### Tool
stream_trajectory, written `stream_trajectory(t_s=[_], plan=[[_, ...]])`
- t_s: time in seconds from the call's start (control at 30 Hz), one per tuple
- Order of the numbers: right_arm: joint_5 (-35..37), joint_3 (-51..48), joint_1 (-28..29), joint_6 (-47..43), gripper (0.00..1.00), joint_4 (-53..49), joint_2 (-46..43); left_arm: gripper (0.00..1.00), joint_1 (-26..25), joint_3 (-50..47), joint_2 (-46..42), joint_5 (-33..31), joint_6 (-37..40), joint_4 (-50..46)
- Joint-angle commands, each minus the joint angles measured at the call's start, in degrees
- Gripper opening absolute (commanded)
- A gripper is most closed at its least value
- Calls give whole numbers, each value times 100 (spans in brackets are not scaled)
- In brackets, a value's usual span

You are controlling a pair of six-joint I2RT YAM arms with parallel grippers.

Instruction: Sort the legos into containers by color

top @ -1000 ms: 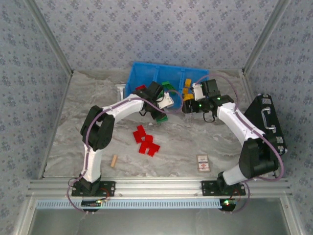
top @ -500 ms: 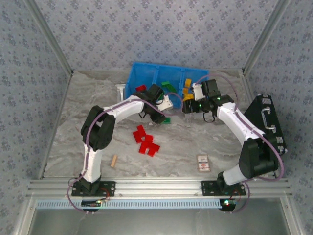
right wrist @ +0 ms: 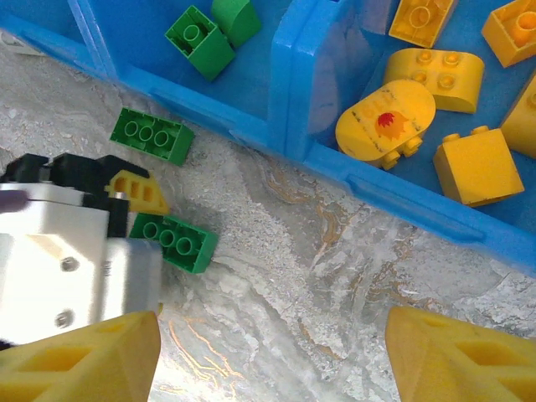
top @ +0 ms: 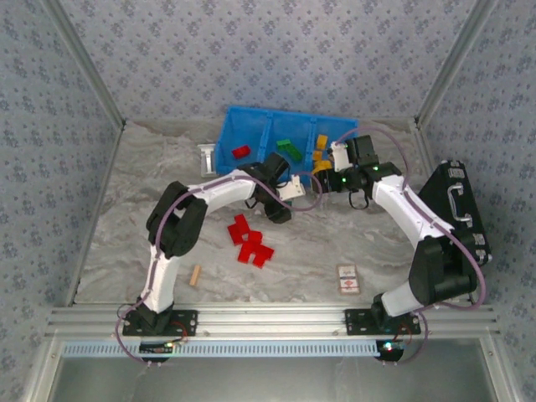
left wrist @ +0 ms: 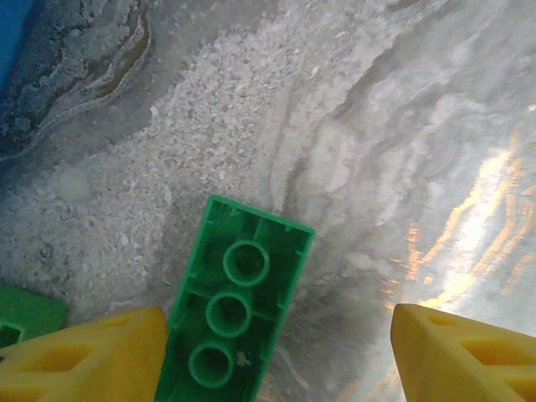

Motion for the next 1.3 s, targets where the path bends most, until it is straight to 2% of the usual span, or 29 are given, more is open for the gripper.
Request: stream_trajectory(t_s=[0.0, 0.17, 0.57, 0.67, 0.77, 0.83, 1.07, 1.27], plan=[[-93, -44, -67, -3, 73, -124, -86, 75, 3, 248, 250, 141, 308, -110], [-129, -66, -99, -2, 73, -105, -86, 77, -34, 598, 603, -51, 392, -369], [-192, -67, -161, 28, 73, -19, 13, 60, -50, 843, 883, -429, 75, -564], [-176, -60, -170, 24, 73, -28, 6, 52, -51, 882, 921, -492, -30, -620], [-156, -83, -176, 23, 73, -31, -4, 37, -4, 931, 959, -431, -222, -653], [-156, -91, -179, 23, 73, -32, -23, 33, 18, 950, 961, -406, -308, -681], [-82, -104, -217, 36, 73, -31, -257, 29, 61, 1129, 716, -426, -499, -663], [-41, -594, -319, 261, 74, 122, -1107, 30, 174, 2066, 487, -545, -524, -510]])
